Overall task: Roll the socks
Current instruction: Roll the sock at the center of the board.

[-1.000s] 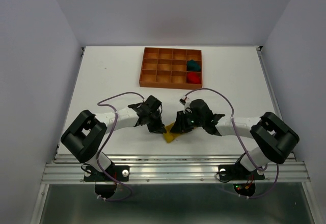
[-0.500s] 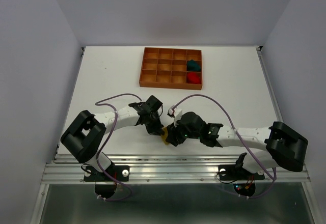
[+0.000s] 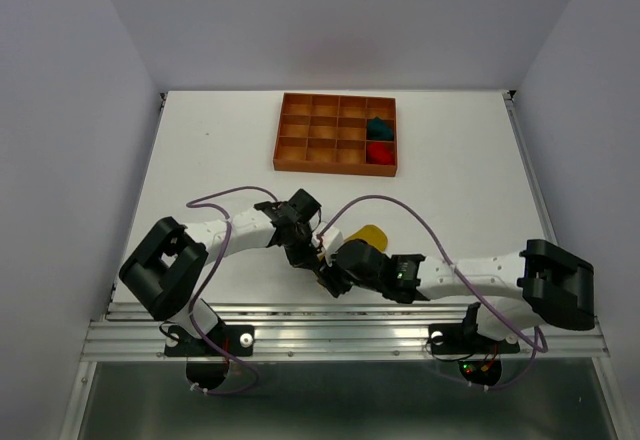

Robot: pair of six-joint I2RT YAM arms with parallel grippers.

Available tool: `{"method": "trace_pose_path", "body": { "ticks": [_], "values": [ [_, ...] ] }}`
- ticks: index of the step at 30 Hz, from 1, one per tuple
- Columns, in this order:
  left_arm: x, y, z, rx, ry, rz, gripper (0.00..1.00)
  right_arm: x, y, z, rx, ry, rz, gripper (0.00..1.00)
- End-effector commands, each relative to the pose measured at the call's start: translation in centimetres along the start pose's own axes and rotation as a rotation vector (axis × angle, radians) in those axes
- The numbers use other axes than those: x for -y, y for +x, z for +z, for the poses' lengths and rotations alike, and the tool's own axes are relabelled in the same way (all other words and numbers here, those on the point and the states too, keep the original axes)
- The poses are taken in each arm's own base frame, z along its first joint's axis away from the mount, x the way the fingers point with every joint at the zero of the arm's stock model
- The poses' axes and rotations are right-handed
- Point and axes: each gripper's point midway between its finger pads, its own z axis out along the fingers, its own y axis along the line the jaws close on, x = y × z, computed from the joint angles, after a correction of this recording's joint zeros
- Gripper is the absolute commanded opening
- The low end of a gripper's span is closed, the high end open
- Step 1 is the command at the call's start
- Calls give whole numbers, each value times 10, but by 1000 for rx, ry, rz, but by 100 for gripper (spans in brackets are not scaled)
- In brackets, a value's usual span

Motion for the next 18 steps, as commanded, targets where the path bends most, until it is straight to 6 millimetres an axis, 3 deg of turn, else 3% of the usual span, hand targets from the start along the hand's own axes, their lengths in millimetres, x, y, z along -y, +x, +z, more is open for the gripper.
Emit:
{"method": "trace_pose_path", "body": {
  "ticks": [1,6,18],
  "values": [
    [-9,6,-4,-15,-60,-5,0,-5,-17,2,49,40,-48,54],
    [-8,6,-6,-12,-55,-7,0,-3,-4,12,4,105,-95,54],
    [-8,9,-6,-22,-54,-16,0,-10,4,24,-32,159,-148,52]
  ]
}}
